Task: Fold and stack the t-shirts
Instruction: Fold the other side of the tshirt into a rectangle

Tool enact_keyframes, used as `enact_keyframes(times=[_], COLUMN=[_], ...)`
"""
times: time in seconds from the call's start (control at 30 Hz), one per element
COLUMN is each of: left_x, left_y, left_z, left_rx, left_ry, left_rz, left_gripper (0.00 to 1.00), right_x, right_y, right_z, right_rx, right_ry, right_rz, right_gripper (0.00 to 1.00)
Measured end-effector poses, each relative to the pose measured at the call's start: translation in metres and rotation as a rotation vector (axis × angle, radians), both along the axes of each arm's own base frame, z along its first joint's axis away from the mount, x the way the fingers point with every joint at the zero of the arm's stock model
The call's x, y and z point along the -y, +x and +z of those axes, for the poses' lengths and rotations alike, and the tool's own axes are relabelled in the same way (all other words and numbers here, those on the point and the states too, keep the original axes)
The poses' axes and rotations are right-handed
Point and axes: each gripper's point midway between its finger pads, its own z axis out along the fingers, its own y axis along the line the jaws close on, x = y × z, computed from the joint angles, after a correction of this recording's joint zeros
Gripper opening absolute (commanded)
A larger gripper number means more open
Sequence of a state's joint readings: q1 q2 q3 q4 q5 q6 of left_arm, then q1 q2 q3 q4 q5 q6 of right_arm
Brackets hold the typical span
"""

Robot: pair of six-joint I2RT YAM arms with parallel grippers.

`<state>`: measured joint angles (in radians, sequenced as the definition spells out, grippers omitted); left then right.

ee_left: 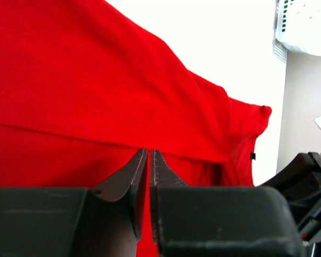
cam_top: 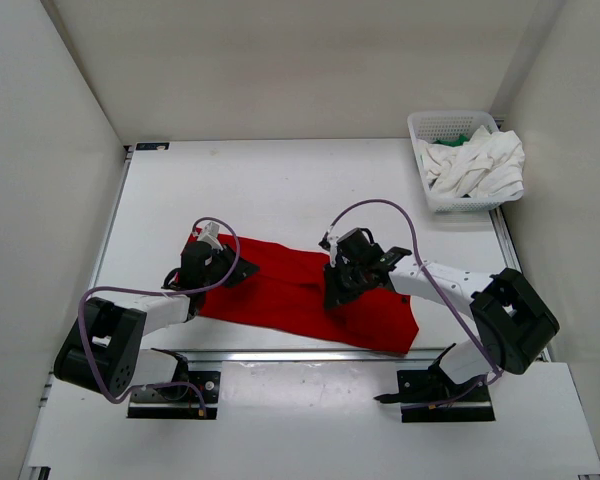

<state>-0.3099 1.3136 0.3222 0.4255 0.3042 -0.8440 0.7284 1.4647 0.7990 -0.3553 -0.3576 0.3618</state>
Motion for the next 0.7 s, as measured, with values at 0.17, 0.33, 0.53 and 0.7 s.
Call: enact_keyframes(times=[0.17,0.33,0.53,0.7], left_x=[0.0,-0.002,-0.008,-0.006], left_y=[-0.001,0.0,0.004,0.003], left_z=[0.0,0.004,0.009,0.01], left_rx=[-0.004,0.003,0.015,0.02], left_ry=[-0.001,-0.009,-0.016,-0.007], left_rz=[0.001,0.002,0.02,0.016], left_gripper=[0.19,0.19,0.19,0.19], right_x=[-0.012,-0.016,-0.015,-0.008], right_y=[-0.011,-0.016,-0.018,-0.008], right_z=[0.006,-0.008,-0.001,0.041], right_rx=[-0.06,-0.123,-0.116,-0.005], right_ry=[0.077,0.072,0.074,0.162], right_rz=[0.051,0.053,0.047,0.016], right_gripper=[0.09,0.3,0.45,0.18])
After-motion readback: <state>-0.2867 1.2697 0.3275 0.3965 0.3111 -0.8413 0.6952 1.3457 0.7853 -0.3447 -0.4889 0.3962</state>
